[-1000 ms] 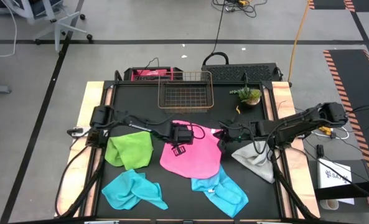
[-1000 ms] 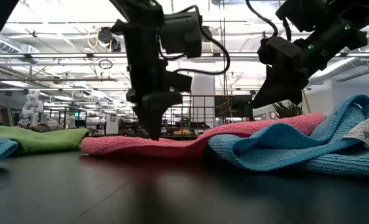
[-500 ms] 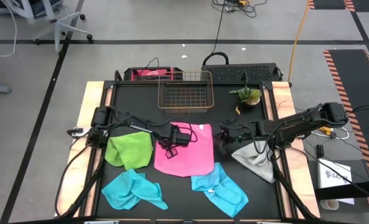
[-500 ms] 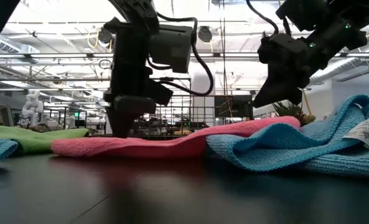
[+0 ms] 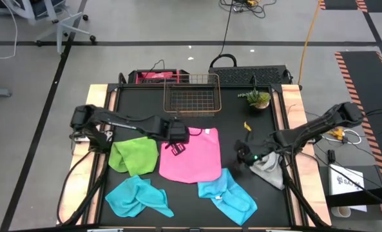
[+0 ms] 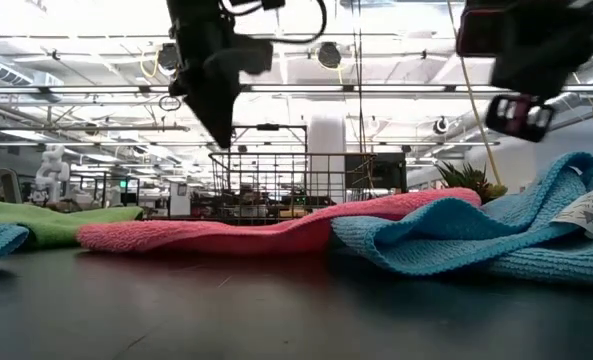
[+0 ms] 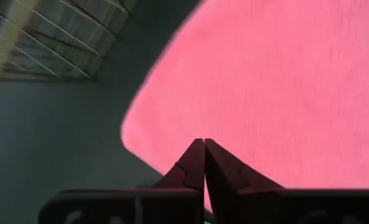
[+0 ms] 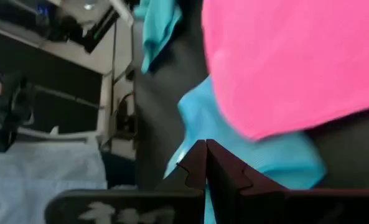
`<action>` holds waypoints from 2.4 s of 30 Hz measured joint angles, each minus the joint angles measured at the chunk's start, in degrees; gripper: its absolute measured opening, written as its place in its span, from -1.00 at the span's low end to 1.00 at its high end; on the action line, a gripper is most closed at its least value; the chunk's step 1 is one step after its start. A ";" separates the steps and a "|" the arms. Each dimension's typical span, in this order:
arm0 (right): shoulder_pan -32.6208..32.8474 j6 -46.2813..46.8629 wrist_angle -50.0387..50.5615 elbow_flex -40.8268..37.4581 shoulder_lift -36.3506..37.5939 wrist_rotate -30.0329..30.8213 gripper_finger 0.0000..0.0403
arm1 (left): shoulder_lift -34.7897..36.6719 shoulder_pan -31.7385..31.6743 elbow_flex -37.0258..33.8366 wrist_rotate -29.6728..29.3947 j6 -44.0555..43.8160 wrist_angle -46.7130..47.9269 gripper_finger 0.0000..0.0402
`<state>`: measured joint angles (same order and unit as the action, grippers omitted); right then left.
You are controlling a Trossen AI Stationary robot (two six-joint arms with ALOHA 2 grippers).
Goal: Fold microfiber towels
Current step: Fold the pink microfiber cloth
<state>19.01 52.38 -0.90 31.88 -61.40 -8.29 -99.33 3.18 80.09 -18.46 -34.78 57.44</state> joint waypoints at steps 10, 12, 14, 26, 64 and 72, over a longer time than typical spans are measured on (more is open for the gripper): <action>8.89 6.80 2.77 6.53 -15.93 3.24 -1.00 | 2.54 -0.92 0.00 -2.51 1.87 -0.69 -0.98; 8.93 6.80 2.37 7.39 -19.27 4.99 -1.00 | 2.62 -0.92 0.00 -2.53 1.92 -0.69 -0.95; 8.87 6.82 2.12 8.07 -22.26 5.61 -1.00 | 2.60 -0.92 0.00 -2.53 1.93 -0.69 -0.91; 11.53 14.31 3.62 8.37 -30.46 3.63 -1.00 | 2.60 -0.92 0.00 -2.15 4.47 -0.50 -0.98; 0.23 -7.33 13.07 8.04 -1.03 16.10 -1.00 | 2.58 12.33 -0.42 -10.55 -8.88 11.78 -0.90; -6.99 -15.58 13.19 8.05 -1.03 21.70 -0.99 | 2.58 4.97 -0.42 -9.15 -16.37 15.14 -0.89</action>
<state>12.02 36.80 12.29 39.94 -62.43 13.40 -96.75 8.15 79.68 -27.61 -51.14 72.58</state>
